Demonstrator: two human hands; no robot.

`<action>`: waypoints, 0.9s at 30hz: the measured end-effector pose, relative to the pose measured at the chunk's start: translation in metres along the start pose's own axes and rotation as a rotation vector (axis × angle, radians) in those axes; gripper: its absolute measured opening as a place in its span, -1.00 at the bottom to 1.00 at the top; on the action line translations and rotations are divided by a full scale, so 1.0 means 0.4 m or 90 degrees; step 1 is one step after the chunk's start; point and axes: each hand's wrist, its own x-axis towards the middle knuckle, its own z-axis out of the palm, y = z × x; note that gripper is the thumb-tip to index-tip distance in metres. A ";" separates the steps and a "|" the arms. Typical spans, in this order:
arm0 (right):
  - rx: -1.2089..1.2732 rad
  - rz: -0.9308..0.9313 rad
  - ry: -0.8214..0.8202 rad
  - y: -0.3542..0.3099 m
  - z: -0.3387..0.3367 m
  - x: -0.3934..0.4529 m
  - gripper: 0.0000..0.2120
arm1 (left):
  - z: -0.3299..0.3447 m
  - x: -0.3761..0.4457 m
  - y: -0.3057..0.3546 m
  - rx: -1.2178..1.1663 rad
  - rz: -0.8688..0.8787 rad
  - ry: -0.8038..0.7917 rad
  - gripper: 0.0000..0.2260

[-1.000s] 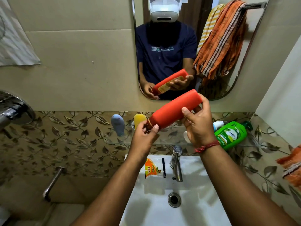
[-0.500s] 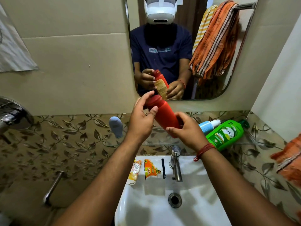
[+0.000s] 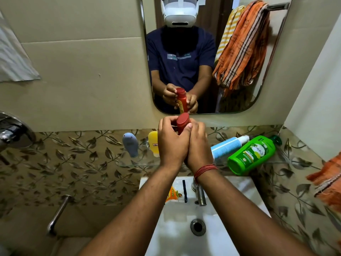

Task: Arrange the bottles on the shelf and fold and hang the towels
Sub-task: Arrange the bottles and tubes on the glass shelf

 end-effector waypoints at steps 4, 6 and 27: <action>0.189 0.069 -0.061 0.016 -0.016 0.027 -0.68 | -0.026 0.005 -0.021 -0.072 -0.017 -0.122 -0.84; 0.257 0.102 -0.106 0.030 -0.030 0.050 -0.58 | -0.041 0.003 -0.042 -0.084 -0.054 -0.154 -0.77; 0.068 0.140 -0.288 0.074 -0.031 0.054 -0.55 | -0.019 -0.038 -0.101 -0.024 -0.235 -0.262 -0.41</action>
